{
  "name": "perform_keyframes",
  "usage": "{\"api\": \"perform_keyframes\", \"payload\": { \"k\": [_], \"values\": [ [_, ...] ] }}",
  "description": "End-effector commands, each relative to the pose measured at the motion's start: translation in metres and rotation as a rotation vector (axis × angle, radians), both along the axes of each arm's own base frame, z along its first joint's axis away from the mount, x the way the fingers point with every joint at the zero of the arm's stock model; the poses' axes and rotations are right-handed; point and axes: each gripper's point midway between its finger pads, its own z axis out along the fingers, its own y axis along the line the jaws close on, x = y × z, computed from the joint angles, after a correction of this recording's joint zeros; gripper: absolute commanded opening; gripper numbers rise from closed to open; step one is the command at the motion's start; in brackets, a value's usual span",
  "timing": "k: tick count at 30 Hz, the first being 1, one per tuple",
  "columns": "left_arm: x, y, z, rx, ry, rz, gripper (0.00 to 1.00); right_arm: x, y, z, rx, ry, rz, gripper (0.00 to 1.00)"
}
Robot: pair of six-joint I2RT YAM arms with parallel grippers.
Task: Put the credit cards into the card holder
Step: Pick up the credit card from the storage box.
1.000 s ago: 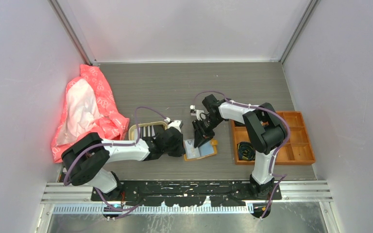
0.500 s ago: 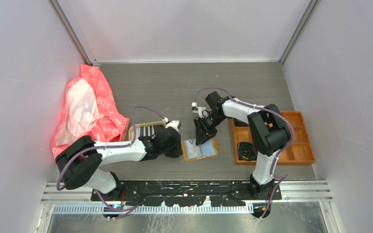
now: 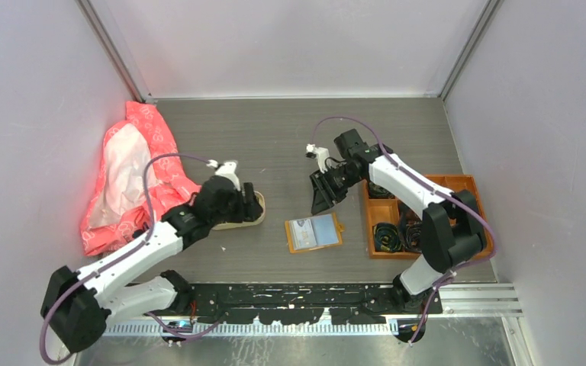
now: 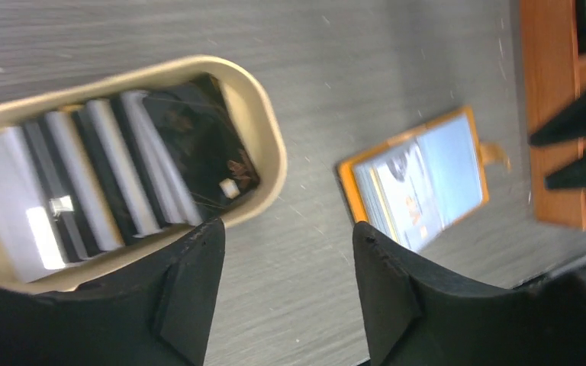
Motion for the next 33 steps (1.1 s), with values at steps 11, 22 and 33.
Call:
{"api": "perform_keyframes", "payload": {
  "k": [11,22,33],
  "values": [
    [0.048,0.094,-0.014,-0.077,0.138,0.19,0.77,0.02,0.029,0.07,0.241,-0.201,0.014,0.5],
    [0.054,0.109,-0.064,0.018,0.236,0.205,0.77,0.013,0.021,0.063,0.247,-0.148,0.046,0.49],
    [0.059,0.094,-0.083,-0.045,0.284,0.169,0.72,0.014,0.02,0.061,0.26,-0.128,0.043,0.5]
  ]
}}
